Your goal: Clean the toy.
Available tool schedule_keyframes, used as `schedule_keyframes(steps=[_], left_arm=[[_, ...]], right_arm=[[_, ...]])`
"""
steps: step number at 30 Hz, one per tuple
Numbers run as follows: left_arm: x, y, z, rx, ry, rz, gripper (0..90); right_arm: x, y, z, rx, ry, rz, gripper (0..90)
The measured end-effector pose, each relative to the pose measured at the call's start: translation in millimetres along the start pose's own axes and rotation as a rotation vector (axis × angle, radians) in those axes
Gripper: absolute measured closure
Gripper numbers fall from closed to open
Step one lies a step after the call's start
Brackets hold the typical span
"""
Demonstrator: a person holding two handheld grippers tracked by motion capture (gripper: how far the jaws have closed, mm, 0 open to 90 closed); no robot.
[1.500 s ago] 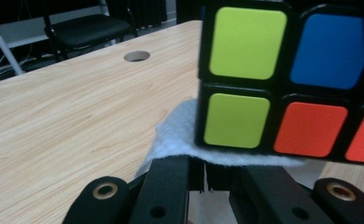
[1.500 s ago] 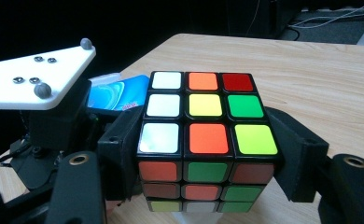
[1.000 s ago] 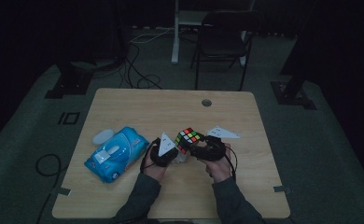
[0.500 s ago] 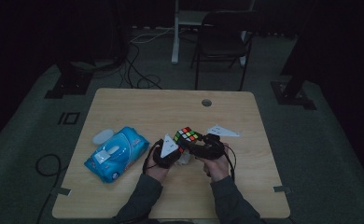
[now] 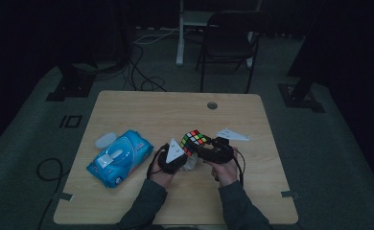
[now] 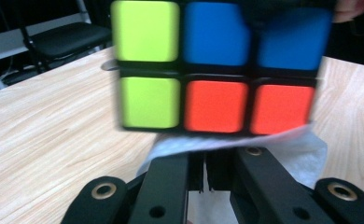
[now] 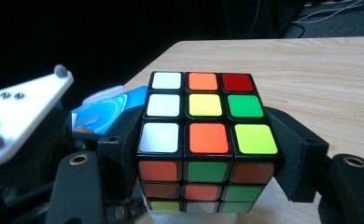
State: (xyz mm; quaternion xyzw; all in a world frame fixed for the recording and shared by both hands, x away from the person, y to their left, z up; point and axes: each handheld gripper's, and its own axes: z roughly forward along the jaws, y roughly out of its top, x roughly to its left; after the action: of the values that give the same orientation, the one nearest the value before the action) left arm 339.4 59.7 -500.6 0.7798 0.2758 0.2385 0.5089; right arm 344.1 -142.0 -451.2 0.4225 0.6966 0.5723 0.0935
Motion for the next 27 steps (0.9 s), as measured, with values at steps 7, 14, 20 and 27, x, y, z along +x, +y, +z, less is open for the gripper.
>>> schedule_keyframes(steps=[7, 14, 20, 27], left_arm=[[15.3, 1.5, -6.7, 0.006, 0.013, -0.036, 87.7], [27.3, 3.2, -10.7, 0.020, -0.023, -0.060, 87.7], [35.9, 7.6, -13.3, 0.023, -0.050, -0.075, 87.8], [42.9, 11.5, -13.0, 0.044, -0.092, -0.085, 87.7]], right_arm=[[0.7, -1.2, -3.8, 0.001, 0.020, -0.025, 34.1], [1.4, -3.1, -6.8, -0.005, 0.037, -0.048, 34.1], [2.3, -7.7, -6.0, 0.013, 0.043, -0.078, 34.1], [5.4, -10.7, -5.6, 0.018, 0.050, -0.115, 34.1]])
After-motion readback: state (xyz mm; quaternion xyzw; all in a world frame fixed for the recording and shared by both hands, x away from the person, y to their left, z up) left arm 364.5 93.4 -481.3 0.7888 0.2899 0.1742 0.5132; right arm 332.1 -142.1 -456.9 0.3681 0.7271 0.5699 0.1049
